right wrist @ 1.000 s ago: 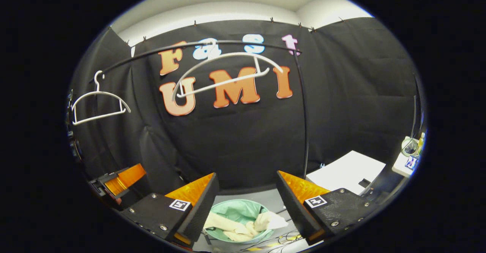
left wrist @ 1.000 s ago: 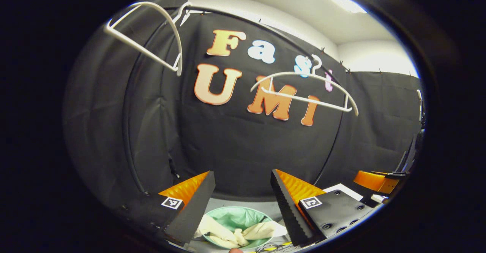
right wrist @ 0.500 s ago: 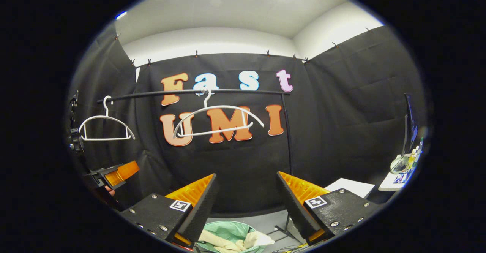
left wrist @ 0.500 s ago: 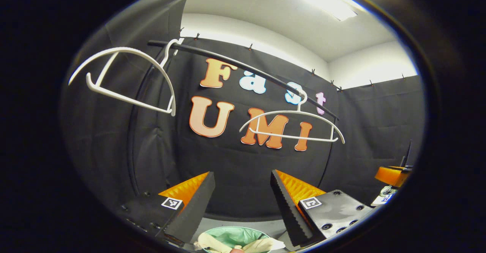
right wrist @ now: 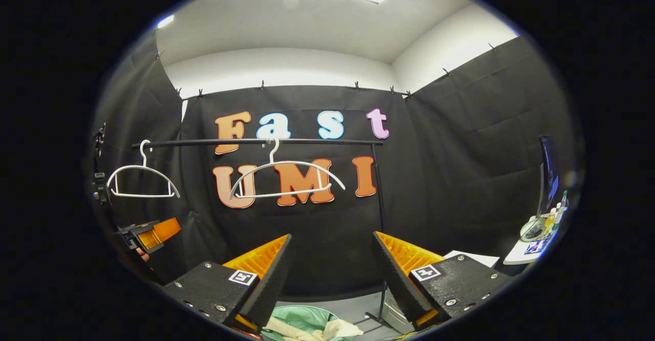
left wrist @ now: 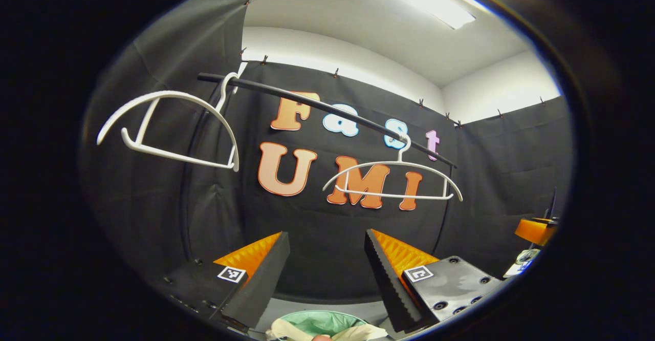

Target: Grasp the clothes on the hanger with both hands and then place them into the laundry hamper below.

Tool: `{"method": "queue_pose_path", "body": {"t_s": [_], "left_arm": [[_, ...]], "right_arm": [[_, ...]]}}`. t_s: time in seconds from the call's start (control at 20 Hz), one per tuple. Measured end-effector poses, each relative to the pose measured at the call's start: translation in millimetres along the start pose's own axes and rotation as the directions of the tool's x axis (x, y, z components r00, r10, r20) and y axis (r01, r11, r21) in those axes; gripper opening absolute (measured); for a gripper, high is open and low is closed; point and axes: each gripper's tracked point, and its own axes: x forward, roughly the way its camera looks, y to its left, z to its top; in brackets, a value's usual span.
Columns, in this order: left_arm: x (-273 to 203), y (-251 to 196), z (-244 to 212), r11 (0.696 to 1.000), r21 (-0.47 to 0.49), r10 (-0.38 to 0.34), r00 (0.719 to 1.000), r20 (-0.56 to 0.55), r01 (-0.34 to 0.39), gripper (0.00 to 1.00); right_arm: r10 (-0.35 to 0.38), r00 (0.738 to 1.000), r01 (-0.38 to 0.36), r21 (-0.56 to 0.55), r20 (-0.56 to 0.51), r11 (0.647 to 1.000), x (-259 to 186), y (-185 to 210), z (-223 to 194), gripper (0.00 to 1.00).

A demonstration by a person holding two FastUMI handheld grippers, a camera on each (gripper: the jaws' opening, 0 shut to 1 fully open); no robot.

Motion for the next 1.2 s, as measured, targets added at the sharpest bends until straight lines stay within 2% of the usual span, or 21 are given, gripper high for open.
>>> {"method": "queue_pose_path", "body": {"t_s": [0.15, 0.25, 0.3, 0.45, 0.5, 0.6, 0.65, 0.7, 0.85, 0.9, 0.95, 1.05, 1.2], "left_arm": [[-2.1, 2.1, 2.5, 1.0, 0.016, 0.008, 1.0, 0.0, -0.008, 0.96], [-4.0, 2.6, 3.1, 1.0, 0.013, 0.004, 1.0, 0.0, -0.004, 1.0], [-4.5, 1.9, 4.7, 1.0, 0.014, 0.0, 1.0, 0.005, 0.0, 0.93], [-4.5, 0.3, 13.2, 0.999, 0.034, -0.007, 1.0, 0.026, 0.006, 1.0], [-4.6, -1.8, 15.6, 0.999, 0.039, -0.013, 0.999, 0.035, 0.011, 0.96], [-4.9, -5.3, 19.4, 0.999, 0.043, -0.025, 0.999, 0.045, 0.023, 1.0], [-5.7, -7.3, 20.6, 0.999, 0.041, -0.028, 0.999, 0.046, 0.026, 0.96], [-5.9, -8.1, 20.5, 0.999, 0.037, -0.034, 0.998, 0.044, 0.032, 1.0], [-7.2, -11.9, 18.4, 0.999, 0.023, -0.043, 0.998, 0.034, 0.043, 1.0], [-7.2, -11.7, 16.9, 0.999, 0.02, -0.043, 0.999, 0.031, 0.042, 0.96], [-7.4, -11.8, 16.8, 0.999, 0.019, -0.044, 0.999, 0.028, 0.043, 1.0], [-8.7, -11.9, 16.6, 0.999, 0.02, -0.044, 0.999, 0.027, 0.043, 0.96], [-9.8, -10.1, 17.3, 0.999, 0.028, -0.038, 0.999, 0.029, 0.037, 1.0]], "right_arm": [[-0.001, 1.0, 0.001, 0.008, -0.006, 1.0, -4.1, 0.0, -4.4, 0.93], [-0.001, 1.0, 0.001, 0.013, -0.008, 1.0, -4.4, 0.3, -6.4, 0.93], [-0.001, 1.0, 0.001, 0.013, -0.01, 1.0, -5.1, 0.3, -7.7, 0.94], [-0.006, 1.0, 0.006, 0.013, -0.014, 1.0, -5.1, 0.2, -11.2, 0.94], [-0.008, 1.0, 0.008, 0.015, -0.014, 1.0, -4.9, 0.6, -11.4, 0.94], [-0.009, 1.0, 0.01, 0.018, -0.019, 1.0, -6.8, 1.4, -13.6, 0.94], [-0.009, 1.0, 0.01, 0.02, -0.019, 1.0, -7.6, 1.9, -14.2, 0.94], [-0.01, 1.0, 0.01, 0.02, -0.021, 1.0, -7.6, 1.5, -14.9, 0.94], [-0.013, 1.0, 0.014, 0.018, -0.023, 1.0, -10.9, 0.4, -15.3, 0.94], [-0.014, 1.0, 0.015, 0.018, -0.023, 1.0, -11.0, -0.3, -14.1, 0.94], [-0.016, 1.0, 0.016, 0.018, -0.022, 1.0, -12.0, -1.2, -14.5, 0.94], [-0.018, 1.0, 0.019, 0.019, -0.022, 1.0, -12.9, -2.4, -14.5, 0.94], [-0.014, 1.0, 0.015, 0.022, -0.026, 1.0, -11.3, -0.5, -16.1, 0.94]]}}
